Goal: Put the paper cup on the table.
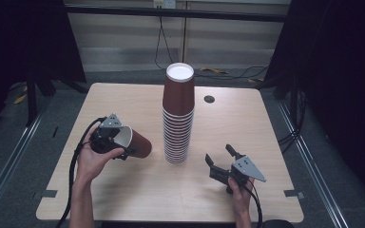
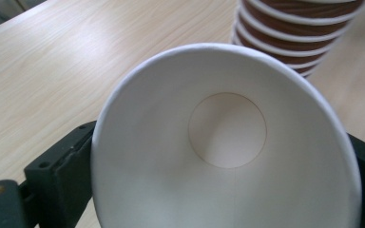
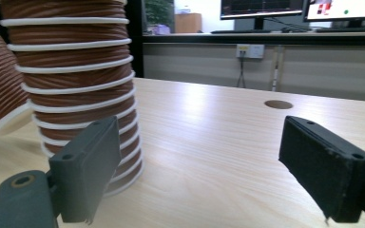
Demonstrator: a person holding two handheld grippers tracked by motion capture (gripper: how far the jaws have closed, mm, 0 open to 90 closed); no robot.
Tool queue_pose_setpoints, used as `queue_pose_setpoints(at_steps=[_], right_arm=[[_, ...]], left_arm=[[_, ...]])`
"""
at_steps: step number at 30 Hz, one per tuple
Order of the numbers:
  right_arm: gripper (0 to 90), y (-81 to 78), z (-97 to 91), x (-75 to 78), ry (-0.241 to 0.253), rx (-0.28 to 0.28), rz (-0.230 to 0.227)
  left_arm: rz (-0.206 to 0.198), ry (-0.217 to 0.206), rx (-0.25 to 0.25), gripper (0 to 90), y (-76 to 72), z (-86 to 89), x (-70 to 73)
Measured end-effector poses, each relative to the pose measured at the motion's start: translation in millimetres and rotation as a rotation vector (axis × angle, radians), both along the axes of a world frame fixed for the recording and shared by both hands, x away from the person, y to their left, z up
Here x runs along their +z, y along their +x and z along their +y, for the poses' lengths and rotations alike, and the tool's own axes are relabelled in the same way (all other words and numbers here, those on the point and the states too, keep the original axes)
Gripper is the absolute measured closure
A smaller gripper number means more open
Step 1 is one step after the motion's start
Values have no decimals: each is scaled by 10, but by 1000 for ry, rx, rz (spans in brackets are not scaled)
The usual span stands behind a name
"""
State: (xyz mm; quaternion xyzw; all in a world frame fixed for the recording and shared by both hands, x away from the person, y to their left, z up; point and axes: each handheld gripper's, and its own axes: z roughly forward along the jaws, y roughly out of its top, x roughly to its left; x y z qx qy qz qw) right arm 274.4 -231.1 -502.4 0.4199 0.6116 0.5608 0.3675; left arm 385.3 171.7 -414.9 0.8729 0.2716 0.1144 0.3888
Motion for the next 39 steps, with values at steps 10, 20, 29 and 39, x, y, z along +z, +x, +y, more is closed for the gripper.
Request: queue_pose_setpoints(at_steps=[10, 20, 29, 39], right_arm=[[132, -94, 17, -24, -2, -36, -77], [134, -94, 10, -26, 3, -17, -85], [134, -95, 11, -27, 4, -18, -84], [134, -96, 9, -27, 3, -11, -83]], left_arm=[[49, 91, -28, 44, 243, -33, 52], [57, 196, -59, 41, 369, -163, 120], [81, 306, -98, 40, 498, -302, 143], [110, 429, -123, 32, 586, -477, 88]])
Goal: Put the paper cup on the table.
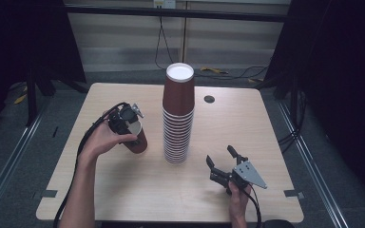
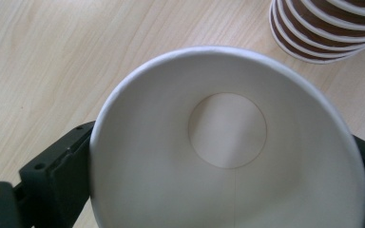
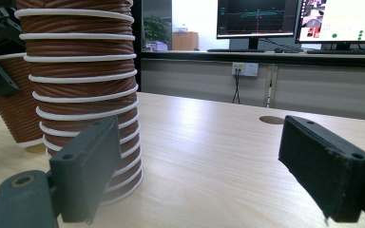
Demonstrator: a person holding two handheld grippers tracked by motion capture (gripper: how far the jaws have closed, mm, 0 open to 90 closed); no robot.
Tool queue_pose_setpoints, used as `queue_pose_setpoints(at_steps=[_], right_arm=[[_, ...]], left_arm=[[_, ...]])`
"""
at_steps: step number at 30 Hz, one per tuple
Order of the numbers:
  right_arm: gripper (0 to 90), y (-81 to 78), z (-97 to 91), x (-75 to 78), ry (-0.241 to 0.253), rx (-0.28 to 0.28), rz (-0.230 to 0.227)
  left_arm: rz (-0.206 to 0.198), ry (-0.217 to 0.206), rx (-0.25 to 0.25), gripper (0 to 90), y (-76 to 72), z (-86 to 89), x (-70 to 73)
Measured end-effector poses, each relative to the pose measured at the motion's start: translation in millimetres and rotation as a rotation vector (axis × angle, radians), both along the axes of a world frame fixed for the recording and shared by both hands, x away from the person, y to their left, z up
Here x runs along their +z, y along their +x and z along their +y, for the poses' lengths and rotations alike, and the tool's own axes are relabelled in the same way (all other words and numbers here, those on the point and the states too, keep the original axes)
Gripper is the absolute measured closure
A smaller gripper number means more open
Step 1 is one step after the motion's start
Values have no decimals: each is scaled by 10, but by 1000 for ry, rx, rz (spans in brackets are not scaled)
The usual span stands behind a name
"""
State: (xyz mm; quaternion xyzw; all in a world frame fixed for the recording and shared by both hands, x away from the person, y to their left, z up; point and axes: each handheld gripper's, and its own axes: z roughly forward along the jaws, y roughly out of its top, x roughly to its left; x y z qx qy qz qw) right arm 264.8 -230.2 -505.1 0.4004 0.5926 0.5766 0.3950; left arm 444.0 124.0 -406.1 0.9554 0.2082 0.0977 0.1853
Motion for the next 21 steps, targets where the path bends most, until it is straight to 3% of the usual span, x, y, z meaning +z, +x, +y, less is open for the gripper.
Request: queue_pose_setpoints(at_steps=[9, 12, 15, 19, 21], right_arm=[[133, -1, -2, 1, -2, 6, 0], [133, 0, -3, 1, -2, 6, 0], [134, -1, -2, 1, -1, 6, 2], [134, 0, -2, 0, -1, 6, 1], [134, -1, -2, 1, -1, 5, 1]], left_arm=[[-1, 4, 1, 21, 38, -59, -59], [-4, -18, 4, 20, 59, -73, -79], [27, -28, -22, 33, 84, -86, -113], [21, -34, -46, 42, 78, -102, -146], [19, -44, -33, 46, 81, -110, -187]])
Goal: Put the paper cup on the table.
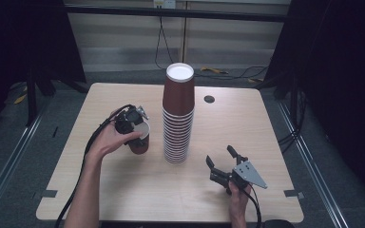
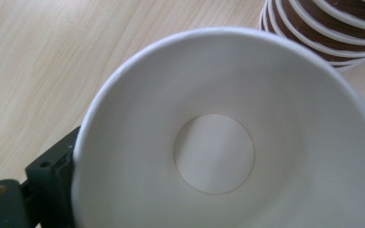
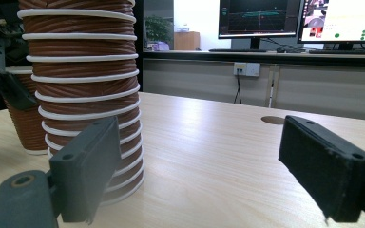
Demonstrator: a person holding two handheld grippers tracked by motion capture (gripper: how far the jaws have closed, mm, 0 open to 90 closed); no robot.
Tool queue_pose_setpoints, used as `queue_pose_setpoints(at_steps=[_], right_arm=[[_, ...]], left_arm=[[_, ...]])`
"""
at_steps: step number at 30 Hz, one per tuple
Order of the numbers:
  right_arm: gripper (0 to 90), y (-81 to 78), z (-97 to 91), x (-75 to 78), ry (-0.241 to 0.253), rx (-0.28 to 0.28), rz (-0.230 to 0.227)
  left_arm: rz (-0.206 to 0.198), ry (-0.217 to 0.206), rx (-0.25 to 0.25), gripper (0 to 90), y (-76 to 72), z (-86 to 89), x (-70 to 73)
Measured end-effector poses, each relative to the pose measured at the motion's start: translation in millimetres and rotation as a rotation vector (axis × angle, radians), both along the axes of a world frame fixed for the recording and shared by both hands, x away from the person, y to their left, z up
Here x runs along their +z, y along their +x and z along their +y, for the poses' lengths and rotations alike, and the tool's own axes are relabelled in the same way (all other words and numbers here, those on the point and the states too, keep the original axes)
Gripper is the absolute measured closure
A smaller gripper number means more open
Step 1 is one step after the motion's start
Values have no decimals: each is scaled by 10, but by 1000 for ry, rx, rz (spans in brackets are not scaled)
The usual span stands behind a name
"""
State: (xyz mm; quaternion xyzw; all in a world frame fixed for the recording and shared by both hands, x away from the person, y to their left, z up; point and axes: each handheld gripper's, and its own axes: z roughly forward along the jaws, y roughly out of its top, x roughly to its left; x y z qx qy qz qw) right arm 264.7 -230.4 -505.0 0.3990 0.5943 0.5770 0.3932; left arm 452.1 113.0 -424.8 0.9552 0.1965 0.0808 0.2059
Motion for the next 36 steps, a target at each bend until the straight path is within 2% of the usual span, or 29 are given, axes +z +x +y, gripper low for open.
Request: queue_pose_setpoints(at_steps=[6, 8, 9, 11, 12, 13, 14, 16, 18, 19, 22, 23, 25, 26, 27, 28, 30, 31, 32, 35, 36], right_arm=[[134, 0, 0, 0, 0, 0, 0], [134, 2, 0, 0, 1, 1, -1], [134, 0, 0, 0, 0, 0, 0], [134, 1, 0, 0, -1, 0, 0], [134, 0, 0, 0, 0, 0, 1], [134, 0, 0, 0, 0, 0, 0], [134, 0, 0, 0, 0, 0, 1], [134, 1, 0, 0, -1, 0, -1], [134, 0, 0, 0, 0, 0, 0], [134, 1, 0, 0, -1, 0, -1], [134, 0, 0, 0, -1, 0, 0], [134, 0, 0, 0, -1, 0, 0], [134, 0, 0, 0, 0, 0, 0], [134, 1, 0, 0, -1, 0, 0], [134, 0, 0, 0, 0, 0, 1], [134, 0, 0, 0, 0, 0, 1], [134, 0, 1, 0, 0, 0, 1], [134, 0, 0, 0, 0, 0, 1], [134, 0, 0, 0, 0, 0, 1], [134, 1, 0, 0, -1, 0, 0], [134, 0, 1, 0, 1, 0, 1]], left_arm=[[0, -20, 11, 46, -3, 32, -54], [2, -37, 10, 49, -8, 70, -74], [-1, -58, 20, 49, -24, 106, -101], [10, -59, 8, 52, -17, 132, -117], [17, -76, 23, 59, -26, 144, -140], [16, -64, 10, 58, -18, 161, -143], [17, -85, 27, 53, -30, 169, -166], [18, -77, 9, 56, -22, 218, -180], [9, -95, 23, 71, -51, 238, -217], [2, -85, 15, 88, -56, 253, -233], [21, -105, 10, 163, -79, 297, -281], [20, -113, 17, 158, -92, 303, -302], [20, -99, -5, 158, -83, 332, -321], [32, -133, 32, 158, -101, 334, -345], [34, -122, 25, 158, -95, 357, -339], [30, -151, 41, 158, -106, 367, -349], [33, -159, 27, 158, -111, 404, -338], [34, -183, 51, 158, -135, 407, -345], [27, -166, 30, 158, -128, 431, -333], [30, -189, 61, 158, -173, 469, -334], [16, -177, 51, 158, -177, 489, -328]])
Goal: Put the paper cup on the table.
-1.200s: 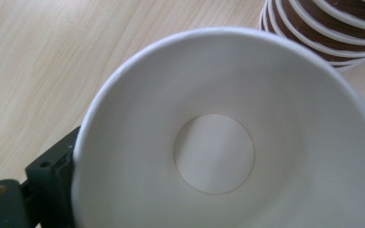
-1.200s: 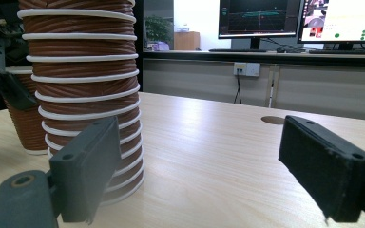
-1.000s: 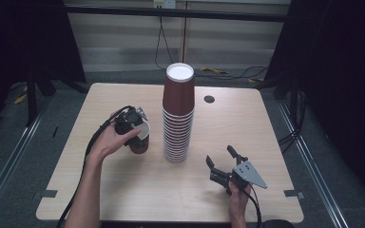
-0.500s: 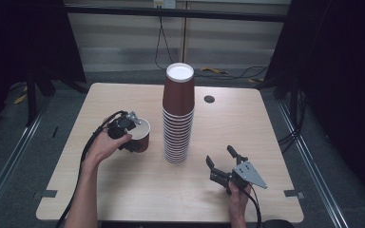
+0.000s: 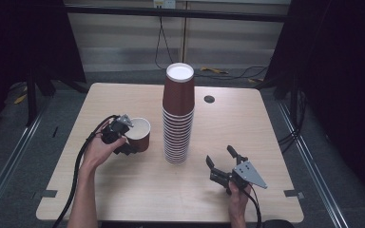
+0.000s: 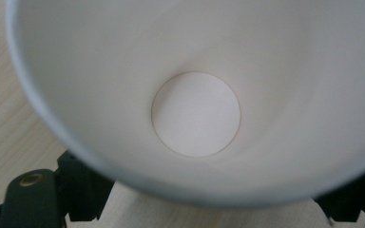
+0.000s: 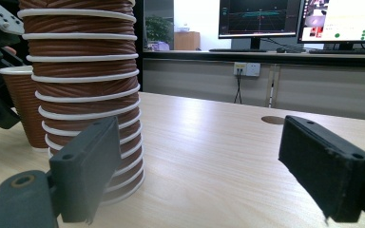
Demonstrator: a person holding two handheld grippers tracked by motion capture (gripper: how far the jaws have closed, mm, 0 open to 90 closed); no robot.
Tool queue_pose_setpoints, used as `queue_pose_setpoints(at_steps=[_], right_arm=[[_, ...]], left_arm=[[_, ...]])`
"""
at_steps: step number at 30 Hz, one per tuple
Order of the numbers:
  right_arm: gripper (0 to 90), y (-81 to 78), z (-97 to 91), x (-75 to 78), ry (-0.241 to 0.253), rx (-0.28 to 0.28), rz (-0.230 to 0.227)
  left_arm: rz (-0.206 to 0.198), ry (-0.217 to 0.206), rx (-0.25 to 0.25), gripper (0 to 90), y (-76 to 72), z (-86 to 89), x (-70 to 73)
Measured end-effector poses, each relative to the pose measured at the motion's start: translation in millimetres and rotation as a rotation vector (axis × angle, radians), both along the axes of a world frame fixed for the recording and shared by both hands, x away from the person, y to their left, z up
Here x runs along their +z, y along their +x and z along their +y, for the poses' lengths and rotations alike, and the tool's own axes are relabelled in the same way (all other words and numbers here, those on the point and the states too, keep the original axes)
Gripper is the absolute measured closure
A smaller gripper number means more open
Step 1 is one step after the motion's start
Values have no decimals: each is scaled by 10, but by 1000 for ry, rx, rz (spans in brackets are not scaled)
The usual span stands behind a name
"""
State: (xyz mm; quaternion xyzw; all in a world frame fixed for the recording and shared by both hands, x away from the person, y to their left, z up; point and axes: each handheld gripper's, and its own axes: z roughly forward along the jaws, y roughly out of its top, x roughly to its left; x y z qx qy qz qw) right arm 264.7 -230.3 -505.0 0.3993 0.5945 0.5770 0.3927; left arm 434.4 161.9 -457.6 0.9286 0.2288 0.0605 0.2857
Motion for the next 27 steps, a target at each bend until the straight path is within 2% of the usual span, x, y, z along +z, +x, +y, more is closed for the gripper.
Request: queue_pose_setpoints(at_steps=[1, 2, 3, 4, 5, 7, 8, 9, 14, 18, 22, 25, 27], right_arm=[[134, 0, 0, 0, 0, 0, 0], [134, 0, -1, 0, -1, 0, -1], [134, 0, 0, 0, 0, 0, -1], [134, 0, 0, 0, 0, 0, 0], [134, 0, 0, 0, 0, 0, 0], [134, 0, -1, 0, -1, 0, -1], [134, 1, -1, 0, -1, 0, -1], [134, 1, -1, 0, -1, 0, -2], [134, 0, 0, 0, 0, 0, 0], [134, 0, -1, 0, 0, 0, -1], [134, 0, -1, 0, -2, 1, -2], [134, 0, -1, 0, -2, 2, -2], [134, 1, -1, -1, 0, 4, -4]], left_arm=[[-5, -9, 9, 158, -15, 18, 2], [0, -43, 31, 158, -40, 31, -5], [-3, -49, 29, 159, -52, 55, 1], [-8, -89, 61, 158, -92, 47, -14], [-18, -71, 41, 158, -104, 67, -5], [-40, -95, 58, 158, -158, 65, -10], [-46, -88, 45, 158, -170, 82, 3], [-41, -111, 64, 159, -195, 87, 3], [-113, -174, 109, 158, -309, 144, 32], [-135, -215, 129, 158, -407, 176, 32], [-179, -277, 169, 169, -539, 192, 20], [-207, -299, 198, 167, -623, 207, 3], [-217, -339, 215, 162, -678, 225, -7]])
